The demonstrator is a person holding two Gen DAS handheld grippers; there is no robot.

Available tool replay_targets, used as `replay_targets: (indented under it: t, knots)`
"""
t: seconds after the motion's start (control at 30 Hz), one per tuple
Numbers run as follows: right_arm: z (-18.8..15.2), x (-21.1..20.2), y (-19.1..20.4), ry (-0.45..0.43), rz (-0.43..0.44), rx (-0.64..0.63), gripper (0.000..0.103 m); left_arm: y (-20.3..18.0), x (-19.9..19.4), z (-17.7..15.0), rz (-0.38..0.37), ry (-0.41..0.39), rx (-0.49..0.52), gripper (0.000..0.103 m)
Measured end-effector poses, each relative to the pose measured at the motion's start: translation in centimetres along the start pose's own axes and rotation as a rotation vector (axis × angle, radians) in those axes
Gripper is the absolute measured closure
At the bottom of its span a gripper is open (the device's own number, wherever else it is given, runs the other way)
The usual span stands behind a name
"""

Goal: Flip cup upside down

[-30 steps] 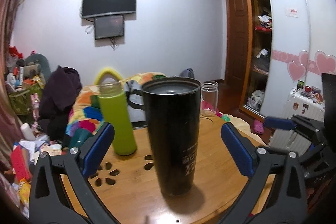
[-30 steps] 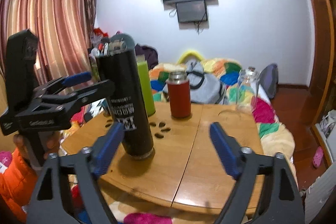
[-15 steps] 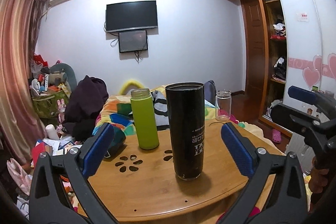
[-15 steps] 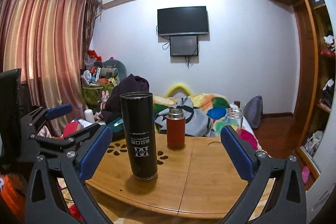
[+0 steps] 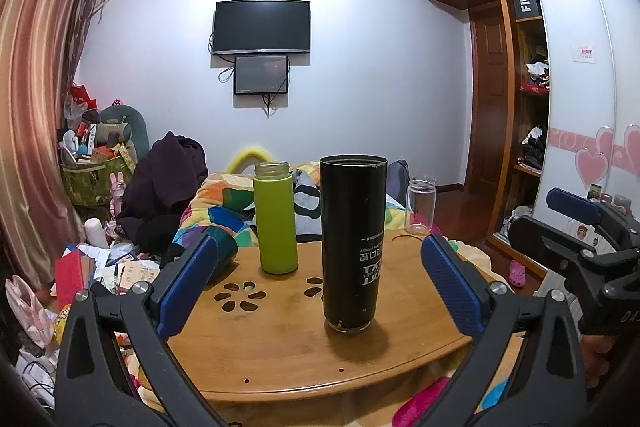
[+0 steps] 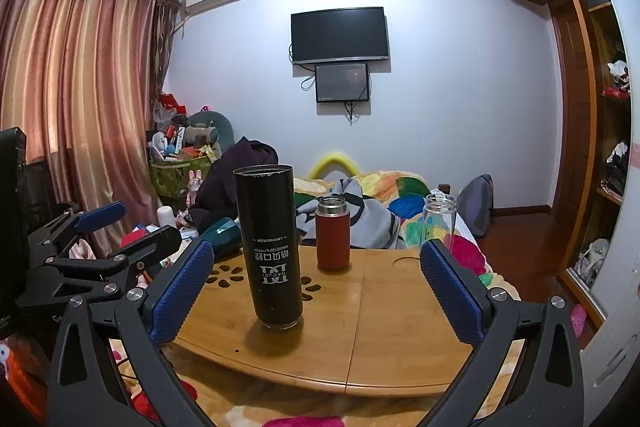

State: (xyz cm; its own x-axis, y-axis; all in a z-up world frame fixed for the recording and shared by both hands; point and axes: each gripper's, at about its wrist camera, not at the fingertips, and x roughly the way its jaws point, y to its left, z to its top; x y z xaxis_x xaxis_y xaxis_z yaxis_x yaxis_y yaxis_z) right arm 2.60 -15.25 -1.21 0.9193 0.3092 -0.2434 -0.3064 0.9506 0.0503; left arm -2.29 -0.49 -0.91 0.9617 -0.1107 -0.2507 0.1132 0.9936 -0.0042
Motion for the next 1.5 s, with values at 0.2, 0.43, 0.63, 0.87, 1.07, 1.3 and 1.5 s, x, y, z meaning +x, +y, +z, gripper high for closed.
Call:
replay_targets:
  t: [0.2,0.43,0.63,0.87,1.07,1.3,1.5]
  knots:
    - [-0.21,-0.22,0.01,-0.001,-0.003,-0.005,0.0,-0.55,-0.14,-0.12,0.007,-0.011,0.018,0.0]
    - [-0.19,-0.22,0.03,-0.001,-0.003,-0.004,0.0,-0.73,-0.34,-0.22,-0.003,-0.018,0.022,0.0]
    - [-0.27,-0.24,0.02,-0.004,-0.004,-0.004,0.0,-0.79,-0.4,-0.17,-0.002,-0.018,0.021,0.0]
    - [-0.26,-0.22,-0.01,-0.008,-0.001,-0.004,0.0,-0.78,-0.37,-0.06,-0.004,-0.014,0.018,0.0]
    - [-0.23,-0.34,0.12,-0.013,0.0,-0.008,0.0,-0.74,-0.34,-0.05,-0.003,-0.016,0.018,0.0]
    - [-0.11,-0.51,0.17,-0.018,0.001,-0.01,0.0,-0.75,-0.32,-0.03,-0.004,-0.015,0.014,0.0]
    - [-0.05,-0.66,0.21,-0.023,0.002,-0.013,0.0,-0.8,-0.39,0.04,-0.003,-0.016,0.014,0.0]
